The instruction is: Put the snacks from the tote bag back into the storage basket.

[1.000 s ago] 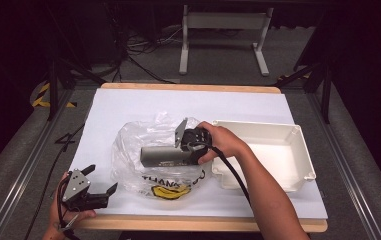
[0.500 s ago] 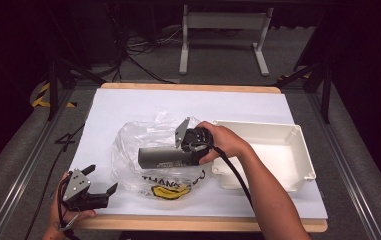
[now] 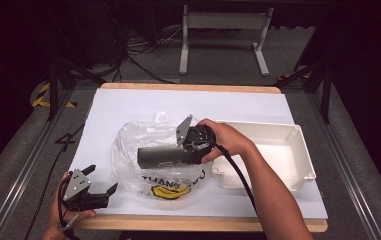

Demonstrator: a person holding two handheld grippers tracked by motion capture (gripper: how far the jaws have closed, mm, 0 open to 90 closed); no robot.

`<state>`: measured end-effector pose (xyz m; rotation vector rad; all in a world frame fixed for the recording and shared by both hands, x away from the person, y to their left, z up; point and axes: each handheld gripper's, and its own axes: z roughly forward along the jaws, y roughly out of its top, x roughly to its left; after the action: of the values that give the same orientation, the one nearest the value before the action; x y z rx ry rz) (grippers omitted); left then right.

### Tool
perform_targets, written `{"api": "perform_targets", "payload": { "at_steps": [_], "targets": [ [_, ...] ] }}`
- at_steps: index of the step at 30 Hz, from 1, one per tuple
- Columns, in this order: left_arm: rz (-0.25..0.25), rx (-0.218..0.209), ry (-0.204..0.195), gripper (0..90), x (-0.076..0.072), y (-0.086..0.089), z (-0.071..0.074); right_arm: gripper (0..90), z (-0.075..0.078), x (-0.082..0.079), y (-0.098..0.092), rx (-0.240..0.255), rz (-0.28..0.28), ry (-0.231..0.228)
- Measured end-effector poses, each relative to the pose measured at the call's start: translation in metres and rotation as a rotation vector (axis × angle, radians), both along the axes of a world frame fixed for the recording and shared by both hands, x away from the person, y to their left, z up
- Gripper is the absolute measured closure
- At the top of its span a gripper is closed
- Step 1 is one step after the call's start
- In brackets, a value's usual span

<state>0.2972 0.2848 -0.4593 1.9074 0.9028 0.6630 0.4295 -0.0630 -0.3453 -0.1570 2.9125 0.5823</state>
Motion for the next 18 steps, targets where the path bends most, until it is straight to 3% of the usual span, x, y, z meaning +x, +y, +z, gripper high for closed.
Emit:
{"api": "perform_targets", "payload": {
  "at_steps": [18],
  "targets": [
    [0.000,0.004,0.011,5.8,0.001,-0.002,-0.001,42.8,0.027,-0.008,-0.022,0.049,0.005,-0.033]
  ]
}}
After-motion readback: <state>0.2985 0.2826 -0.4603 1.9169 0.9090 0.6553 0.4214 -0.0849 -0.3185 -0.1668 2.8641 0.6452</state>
